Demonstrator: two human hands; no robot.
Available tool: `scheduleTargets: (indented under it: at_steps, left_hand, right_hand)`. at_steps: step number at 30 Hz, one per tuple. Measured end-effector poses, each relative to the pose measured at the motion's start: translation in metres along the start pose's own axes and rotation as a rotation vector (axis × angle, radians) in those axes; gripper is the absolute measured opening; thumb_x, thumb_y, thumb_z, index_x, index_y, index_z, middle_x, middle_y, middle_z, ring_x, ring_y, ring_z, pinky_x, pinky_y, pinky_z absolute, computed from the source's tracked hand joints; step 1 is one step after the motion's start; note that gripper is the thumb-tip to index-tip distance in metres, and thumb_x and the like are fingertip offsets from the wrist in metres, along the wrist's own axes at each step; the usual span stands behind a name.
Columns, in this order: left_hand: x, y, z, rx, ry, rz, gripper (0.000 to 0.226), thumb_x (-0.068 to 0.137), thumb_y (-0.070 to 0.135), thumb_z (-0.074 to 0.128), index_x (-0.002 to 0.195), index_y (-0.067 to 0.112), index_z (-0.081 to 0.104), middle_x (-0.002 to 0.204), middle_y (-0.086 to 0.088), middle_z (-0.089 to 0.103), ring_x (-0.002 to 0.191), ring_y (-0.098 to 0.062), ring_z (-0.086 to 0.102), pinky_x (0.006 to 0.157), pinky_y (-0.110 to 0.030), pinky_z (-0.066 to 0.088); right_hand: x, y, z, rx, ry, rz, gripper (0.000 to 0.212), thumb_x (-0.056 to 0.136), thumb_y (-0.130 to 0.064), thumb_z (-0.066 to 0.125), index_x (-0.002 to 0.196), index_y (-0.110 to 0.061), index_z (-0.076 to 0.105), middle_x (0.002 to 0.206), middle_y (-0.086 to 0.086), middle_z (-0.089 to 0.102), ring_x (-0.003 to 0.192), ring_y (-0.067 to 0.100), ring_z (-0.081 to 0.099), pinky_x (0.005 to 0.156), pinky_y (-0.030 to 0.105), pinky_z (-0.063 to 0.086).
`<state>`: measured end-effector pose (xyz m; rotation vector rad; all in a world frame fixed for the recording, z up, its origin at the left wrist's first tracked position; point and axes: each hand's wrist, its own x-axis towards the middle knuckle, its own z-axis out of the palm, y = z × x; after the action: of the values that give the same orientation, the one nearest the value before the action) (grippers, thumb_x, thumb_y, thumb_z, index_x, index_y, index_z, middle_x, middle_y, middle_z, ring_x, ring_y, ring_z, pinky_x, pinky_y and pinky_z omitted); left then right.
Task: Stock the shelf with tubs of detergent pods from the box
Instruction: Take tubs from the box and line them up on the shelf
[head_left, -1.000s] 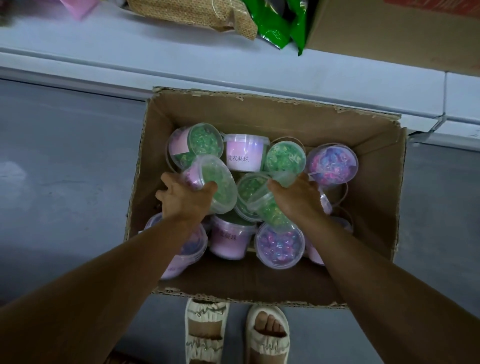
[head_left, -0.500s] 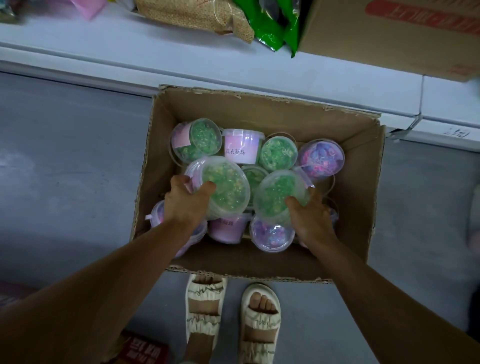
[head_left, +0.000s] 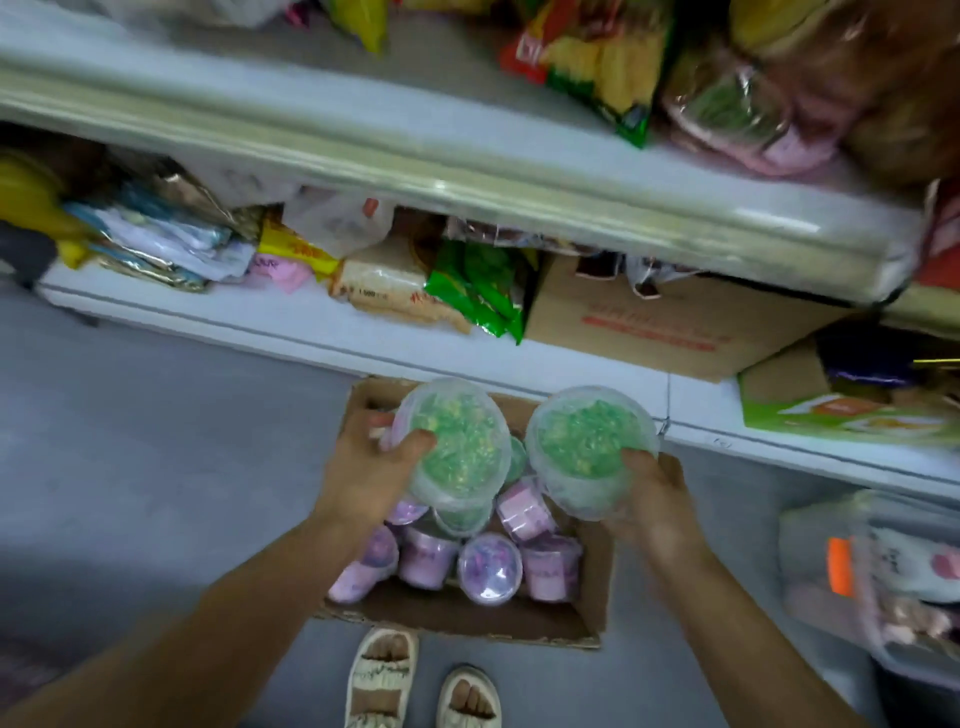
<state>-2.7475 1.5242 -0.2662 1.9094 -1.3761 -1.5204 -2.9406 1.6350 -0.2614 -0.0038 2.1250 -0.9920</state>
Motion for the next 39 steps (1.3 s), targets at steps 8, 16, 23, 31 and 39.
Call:
scheduleTargets:
  at_steps: [8,16,23,31,39]
  left_hand:
    - [-0.102,0.170,-0.081,-0.204,-0.033,0.116,0.022,0.077,0.024,0.074,0.087,0.022,0.054,0.089,-0.005,0.064,0.081,-0.024,0.063,0.070,-0.036,0.053]
    - [-0.194,0.314,-0.160,-0.290,-0.192,0.275,0.036,0.066,0.038,0.071,0.093,0.021,0.054,0.100,-0.006,0.061,0.091,-0.026,0.062,0.083,-0.049,0.054]
    - [-0.242,0.410,-0.198,-0.322,-0.314,0.403,0.033,0.077,0.033,0.070,0.102,0.017,0.055,0.107,-0.009,0.063,0.095,-0.026,0.063,0.079,-0.041,0.053]
    - [-0.282,0.518,-0.200,-0.322,-0.446,0.513,0.033,0.086,0.034,0.061,0.115,0.018,0.054,0.111,-0.008,0.063,0.097,-0.024,0.062,0.073,-0.037,0.051]
    - [-0.310,0.630,-0.158,-0.304,-0.440,0.560,0.033,0.085,0.035,0.057,0.109,0.012,0.057,0.093,-0.011,0.061,0.081,-0.029,0.060,0.073,-0.038,0.054]
  right_hand:
    - [-0.137,-0.157,-0.078,0.224,-0.041,-0.169,0.038,0.057,-0.049,0.054,0.088,-0.028,0.055,0.105,0.006,0.061,0.103,0.031,0.059,0.094,0.055,0.047]
    - [-0.258,-0.273,-0.142,0.400,-0.048,-0.433,0.034,0.085,-0.034,0.055,0.115,-0.018,0.051,0.121,0.009,0.053,0.107,0.026,0.056,0.080,0.048,0.053]
    - [-0.322,-0.344,-0.201,0.516,-0.029,-0.565,0.009,0.095,-0.023,0.046,0.098,-0.026,0.053,0.113,0.004,0.055,0.102,0.024,0.056,0.068,0.037,0.051]
    - [-0.357,-0.428,-0.272,0.608,0.031,-0.664,0.021,0.097,-0.029,0.045,0.116,-0.022,0.044,0.120,0.010,0.051,0.104,0.030,0.056,0.089,0.051,0.050]
    - [-0.340,-0.518,-0.344,0.567,0.067,-0.662,0.025,0.096,-0.036,0.044,0.115,-0.021,0.043,0.117,0.011,0.052,0.099,0.033,0.056,0.087,0.050,0.050]
